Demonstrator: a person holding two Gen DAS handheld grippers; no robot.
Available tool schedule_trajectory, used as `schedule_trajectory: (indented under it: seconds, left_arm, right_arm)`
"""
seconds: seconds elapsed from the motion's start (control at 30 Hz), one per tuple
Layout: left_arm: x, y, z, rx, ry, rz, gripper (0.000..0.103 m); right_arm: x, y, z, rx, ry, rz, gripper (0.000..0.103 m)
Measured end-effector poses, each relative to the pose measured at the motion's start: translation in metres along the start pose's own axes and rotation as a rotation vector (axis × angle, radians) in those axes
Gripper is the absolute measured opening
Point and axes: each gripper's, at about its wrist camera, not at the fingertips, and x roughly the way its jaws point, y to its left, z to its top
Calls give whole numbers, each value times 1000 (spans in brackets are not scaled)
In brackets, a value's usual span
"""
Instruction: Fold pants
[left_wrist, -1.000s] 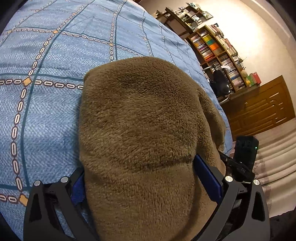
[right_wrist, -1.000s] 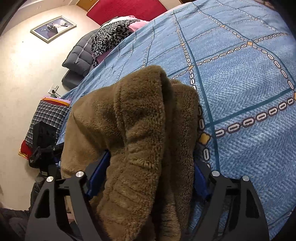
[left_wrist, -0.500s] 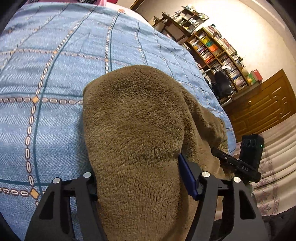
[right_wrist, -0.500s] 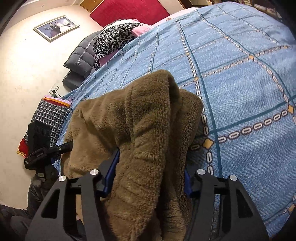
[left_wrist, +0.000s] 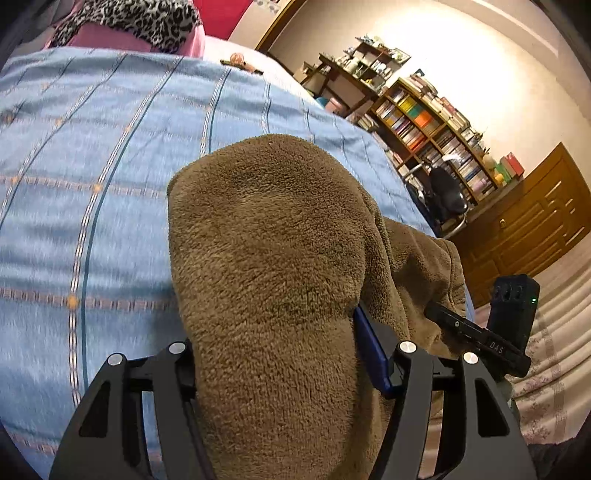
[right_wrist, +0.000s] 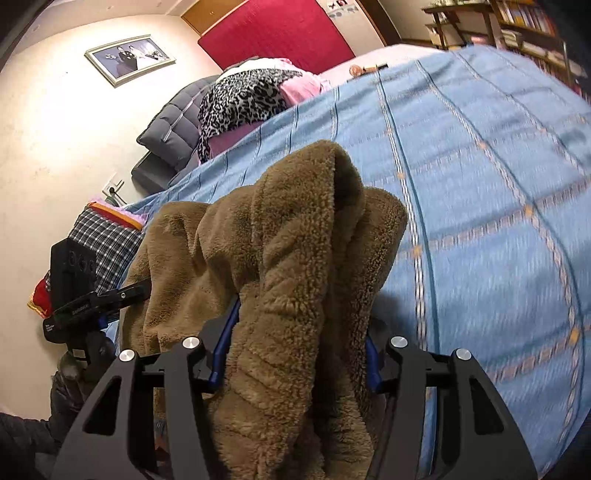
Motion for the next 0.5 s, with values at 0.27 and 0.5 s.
schedule_trajectory:
  seconds: [0.27,0.5]
  left_arm:
    - [28,-5,50,18,-33,8,63]
    - [55,-7,78,47,-46,47,63]
  right_arm:
    - [16,-9,57,-20,-51,-27,56]
    - [38,-28,84,-5,-47,-50,56]
